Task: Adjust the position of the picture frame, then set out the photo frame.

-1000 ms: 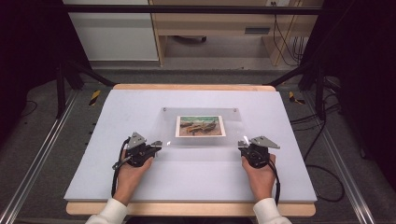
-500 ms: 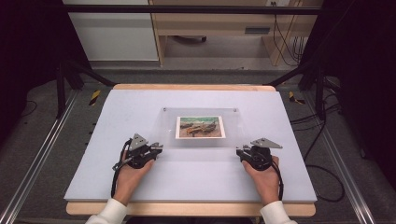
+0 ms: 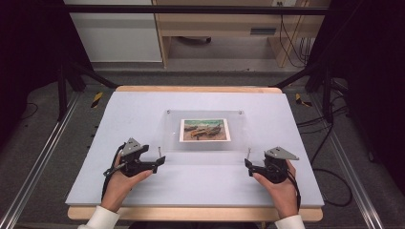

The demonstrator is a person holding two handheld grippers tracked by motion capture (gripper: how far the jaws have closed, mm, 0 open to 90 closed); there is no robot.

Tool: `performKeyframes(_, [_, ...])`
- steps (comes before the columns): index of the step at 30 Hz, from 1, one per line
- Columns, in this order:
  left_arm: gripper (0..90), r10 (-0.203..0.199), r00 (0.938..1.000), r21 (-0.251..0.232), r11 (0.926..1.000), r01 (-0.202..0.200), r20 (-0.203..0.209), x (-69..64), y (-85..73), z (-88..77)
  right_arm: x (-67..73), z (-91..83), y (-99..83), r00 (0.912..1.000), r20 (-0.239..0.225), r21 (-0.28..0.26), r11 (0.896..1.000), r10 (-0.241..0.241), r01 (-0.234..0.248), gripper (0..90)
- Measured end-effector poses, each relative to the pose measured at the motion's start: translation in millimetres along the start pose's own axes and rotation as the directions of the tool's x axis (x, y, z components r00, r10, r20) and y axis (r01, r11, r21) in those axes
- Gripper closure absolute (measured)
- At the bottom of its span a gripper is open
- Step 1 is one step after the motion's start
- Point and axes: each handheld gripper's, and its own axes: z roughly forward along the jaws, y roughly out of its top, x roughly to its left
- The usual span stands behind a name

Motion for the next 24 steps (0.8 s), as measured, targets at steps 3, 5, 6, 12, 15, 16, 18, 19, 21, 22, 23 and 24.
performKeyframes(3, [8.7,0.007,1.0000,-0.012,0.9999,-0.007,-0.003,-0.2,0.6,-4.1,1.2,-0.9,0.5,1.0000,-0.007,-0.008,1.000,0.004,-0.004,11.3])
performKeyframes(5, [7.9,-0.002,1.0000,-0.035,0.9994,0.002,0.006,1.0,1.2,-9.5,2.7,-1.7,0.8,0.9998,-0.018,-0.012,1.000,-0.013,0.012,9.2])
performKeyframes(6, [7.9,-0.005,1.0000,-0.042,0.9991,0.005,0.006,2.2,1.1,-12.0,3.6,-2.3,1.0,0.9997,-0.023,-0.016,1.000,-0.008,0.008,9.0])
performKeyframes(12, [7.9,-0.028,0.9994,-0.068,0.9972,0.029,0.021,3.6,0.9,-19.1,4.2,-7.0,4.3,0.9996,-0.013,-0.049,0.999,-0.024,0.023,9.0])
performKeyframes(15, [8.2,-0.041,0.9988,-0.084,0.9955,0.043,0.026,0.7,3.8,-22.0,2.9,-7.5,5.2,0.9997,-0.012,-0.053,0.998,-0.019,0.018,9.5])
performKeyframes(16, [8.2,-0.036,0.9990,-0.093,0.9949,0.039,0.027,-2.4,8.2,-24.7,3.0,-7.7,6.5,0.9998,-0.009,-0.051,0.999,-0.018,0.017,9.8])
performKeyframes(18, [9.5,-0.025,0.9995,-0.083,0.9962,0.026,0.020,-4.6,15.2,-25.7,2.4,-9.5,20.3,0.9995,-0.009,-0.063,0.998,-0.030,0.029,11.7])
performKeyframes(19, [9.7,-0.021,0.9996,-0.082,0.9964,0.023,0.019,-4.2,19.3,-25.5,2.0,-9.9,25.9,0.9993,-0.008,-0.070,0.997,-0.035,0.035,12.6])
performKeyframes(21, [10.2,-0.041,0.9989,-0.080,0.9959,0.042,0.024,-0.8,26.6,-23.5,1.9,-10.3,36.0,0.9988,-0.007,-0.073,0.996,-0.049,0.048,13.8])
performKeyframes(22, [10.2,-0.058,0.9979,-0.058,0.9965,0.060,0.027,3.4,32.6,-19.7,2.1,-9.9,40.4,0.9986,-0.012,-0.067,0.997,-0.051,0.050,14.2])
performKeyframes(23, [10.3,-0.058,0.9979,-0.058,0.9965,0.060,0.027,3.4,32.6,-19.7,2.1,-9.9,40.4,0.9986,-0.012,-0.067,0.997,-0.051,0.050,14.2])
performKeyframes(24, [10.7,-0.053,0.9983,-0.043,0.9976,0.054,0.026,6.9,39.9,-15.0,1.6,-7.0,48.3,0.9972,-0.014,-0.048,0.996,-0.074,0.073,14.9])
